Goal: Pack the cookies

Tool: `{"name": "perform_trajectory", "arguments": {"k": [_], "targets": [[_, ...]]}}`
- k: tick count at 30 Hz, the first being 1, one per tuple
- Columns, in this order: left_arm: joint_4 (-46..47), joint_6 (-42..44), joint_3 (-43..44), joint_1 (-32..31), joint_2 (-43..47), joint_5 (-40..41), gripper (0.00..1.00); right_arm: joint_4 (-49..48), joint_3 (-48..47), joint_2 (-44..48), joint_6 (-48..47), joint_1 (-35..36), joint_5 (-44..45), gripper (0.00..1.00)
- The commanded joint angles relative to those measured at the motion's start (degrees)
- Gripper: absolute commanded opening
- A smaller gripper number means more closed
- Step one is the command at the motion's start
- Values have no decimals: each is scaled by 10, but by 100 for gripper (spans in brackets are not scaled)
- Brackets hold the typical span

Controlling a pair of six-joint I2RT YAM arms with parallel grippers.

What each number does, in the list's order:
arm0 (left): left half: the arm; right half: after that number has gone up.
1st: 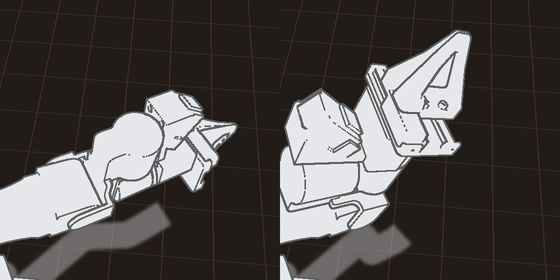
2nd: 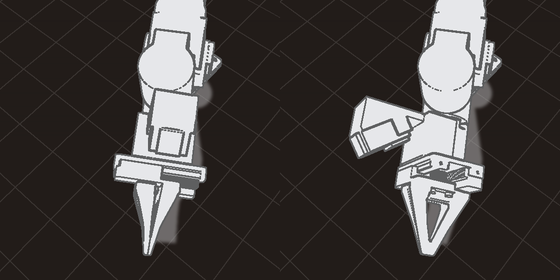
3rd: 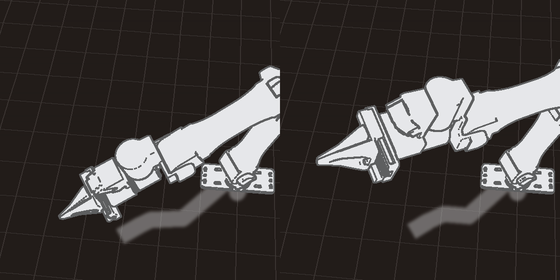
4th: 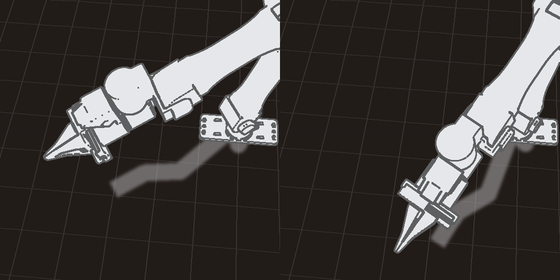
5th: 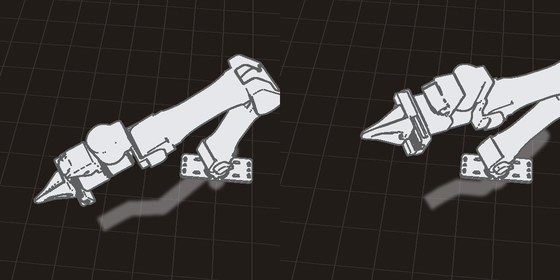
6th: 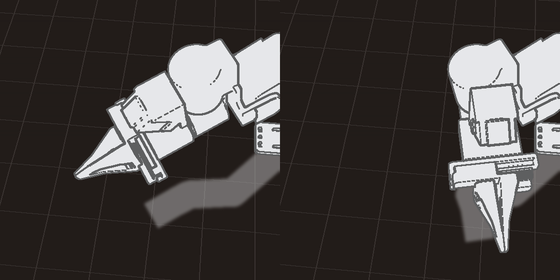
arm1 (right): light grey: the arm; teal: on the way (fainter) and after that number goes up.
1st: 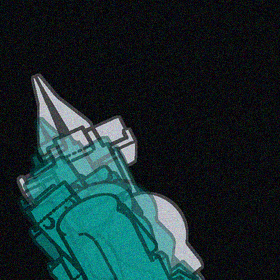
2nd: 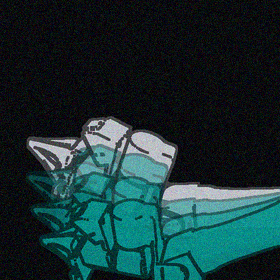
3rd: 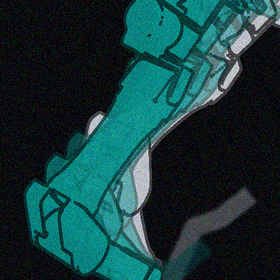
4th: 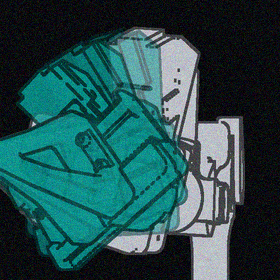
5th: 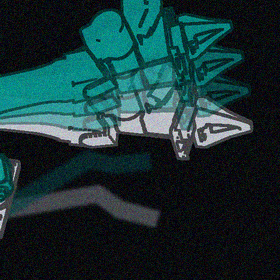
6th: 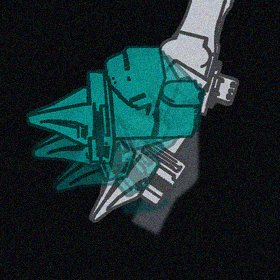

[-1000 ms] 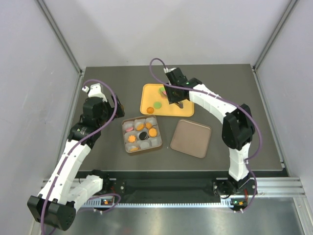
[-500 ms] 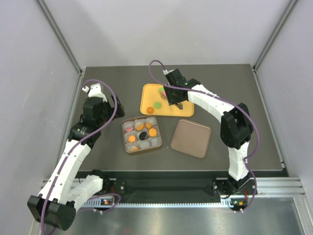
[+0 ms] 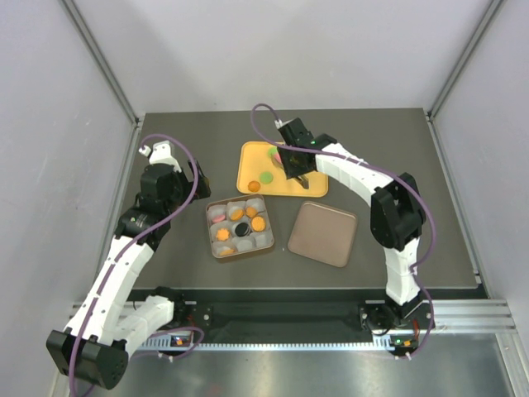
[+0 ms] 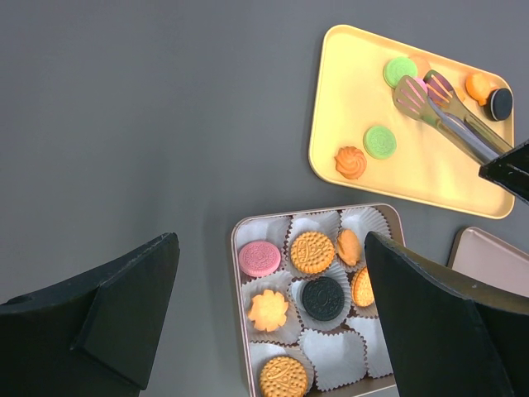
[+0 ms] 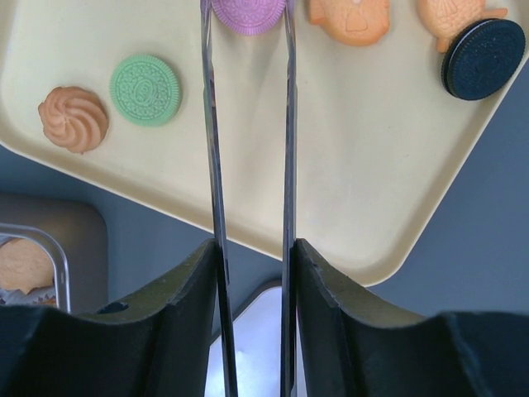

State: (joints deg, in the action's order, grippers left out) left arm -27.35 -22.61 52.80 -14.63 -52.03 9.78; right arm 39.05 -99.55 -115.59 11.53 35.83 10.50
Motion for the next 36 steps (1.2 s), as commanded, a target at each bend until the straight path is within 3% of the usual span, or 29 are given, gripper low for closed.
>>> {"name": "perform_trajectory", "arguments": {"k": [1, 11, 22, 31, 36], "targets": [[30, -3, -3, 4, 1, -7, 99, -6, -26, 12, -7, -1, 14, 36], [30, -3, -3, 4, 3, -9, 99, 7, 2, 103, -5, -1, 17, 32], [30, -2, -3, 5, 7, -8, 99, 17, 82, 230, 9, 15, -43, 31], [30, -3, -3, 5, 9, -11, 99, 38, 169, 348, 40, 134, -67, 32], [31, -3, -3, 6, 9, -13, 99, 42, 211, 360, 69, 208, -91, 32]]}}
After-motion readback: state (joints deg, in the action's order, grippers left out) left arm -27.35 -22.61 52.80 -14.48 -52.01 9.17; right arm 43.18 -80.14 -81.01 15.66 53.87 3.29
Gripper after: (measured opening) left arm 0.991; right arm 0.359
